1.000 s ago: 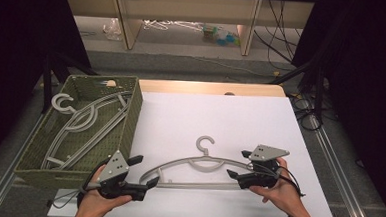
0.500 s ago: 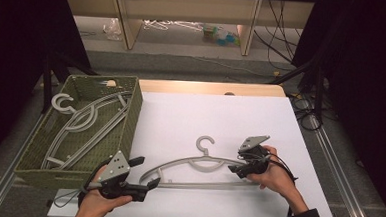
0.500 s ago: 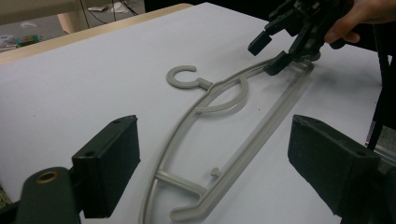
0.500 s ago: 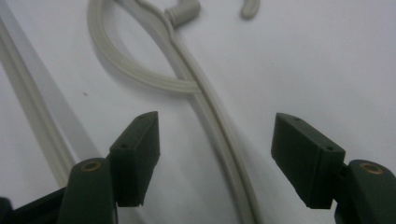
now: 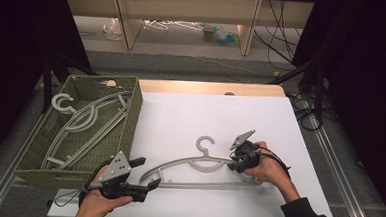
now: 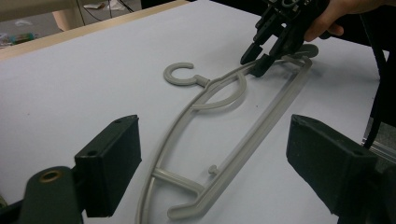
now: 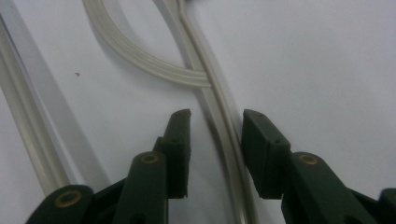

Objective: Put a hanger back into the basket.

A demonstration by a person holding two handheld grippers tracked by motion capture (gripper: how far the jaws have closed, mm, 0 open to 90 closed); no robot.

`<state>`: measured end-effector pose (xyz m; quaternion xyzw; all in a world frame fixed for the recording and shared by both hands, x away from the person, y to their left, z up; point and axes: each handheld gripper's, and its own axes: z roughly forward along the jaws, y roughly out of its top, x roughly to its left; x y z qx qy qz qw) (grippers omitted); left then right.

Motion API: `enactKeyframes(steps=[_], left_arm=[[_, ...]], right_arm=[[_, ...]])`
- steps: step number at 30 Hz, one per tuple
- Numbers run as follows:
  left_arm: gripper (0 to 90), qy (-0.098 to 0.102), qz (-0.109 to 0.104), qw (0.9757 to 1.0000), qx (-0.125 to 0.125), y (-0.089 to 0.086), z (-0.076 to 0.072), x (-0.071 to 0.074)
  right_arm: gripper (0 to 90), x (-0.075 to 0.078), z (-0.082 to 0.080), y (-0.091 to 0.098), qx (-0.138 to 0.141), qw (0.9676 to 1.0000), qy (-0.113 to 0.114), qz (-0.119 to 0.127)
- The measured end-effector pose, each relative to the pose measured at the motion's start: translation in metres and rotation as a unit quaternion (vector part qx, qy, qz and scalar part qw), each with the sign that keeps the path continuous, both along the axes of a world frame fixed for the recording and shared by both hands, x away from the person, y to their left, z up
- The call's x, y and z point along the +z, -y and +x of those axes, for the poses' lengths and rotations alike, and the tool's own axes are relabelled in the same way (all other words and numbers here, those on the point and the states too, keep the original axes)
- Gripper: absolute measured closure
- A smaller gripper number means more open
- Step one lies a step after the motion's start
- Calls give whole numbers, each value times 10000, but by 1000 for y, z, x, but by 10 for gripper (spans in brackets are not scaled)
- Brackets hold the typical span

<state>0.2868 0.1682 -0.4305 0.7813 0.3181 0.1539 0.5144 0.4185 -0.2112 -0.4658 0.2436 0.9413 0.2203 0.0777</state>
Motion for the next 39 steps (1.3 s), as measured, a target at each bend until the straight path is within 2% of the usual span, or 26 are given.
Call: enactKeyframes(steps=[3,5,7,9,12,16,17,22,25,27,28,31,36,37,39], left_arm=[[179,-3,37,10000,-26,0,0,0],[180,-23,31,10000,-4,1,0,0],[182,-21,-4,10000,0,1,0,-1],[183,-26,41,10000,1,0,0,-1],[183,-57,50,10000,-18,1,0,-2],[196,20,67,10000,-9,1,2,-3],[196,-16,20,10000,37,0,2,-3],[196,-31,76,10000,55,0,2,-3],[196,-49,66,10000,-15,2,1,-4],[202,49,103,9999,52,4,3,-5],[209,-9,114,9999,109,7,4,-7],[210,-51,198,9998,36,13,10,-10],[201,-107,211,9997,30,28,19,-10],[200,-90,252,9996,9,31,22,-9],[202,-125,287,9995,-6,37,26,-9]], right_arm=[[667,0,3,1,-74,9997,-200,81],[687,1,4,2,-88,9997,-243,48],[752,2,3,-1,38,9997,-246,-89],[772,3,3,-6,204,9992,-199,-273],[777,4,4,-9,376,9982,-215,-418],[770,3,6,-7,465,9981,-248,-328],[770,3,6,-7,485,9980,-252,-324],[784,3,4,-9,588,9972,-159,-431],[804,4,4,-9,737,9961,-134,-459],[816,4,3,-9,882,9948,-110,-502],[820,4,4,-9,955,9940,-91,-519],[825,6,2,-11,1129,9917,10,-612],[825,15,0,-9,1264,9901,186,-574],[824,18,-1,-9,1302,9894,295,-571],[824,21,-3,-7,1301,9896,322,-530]])
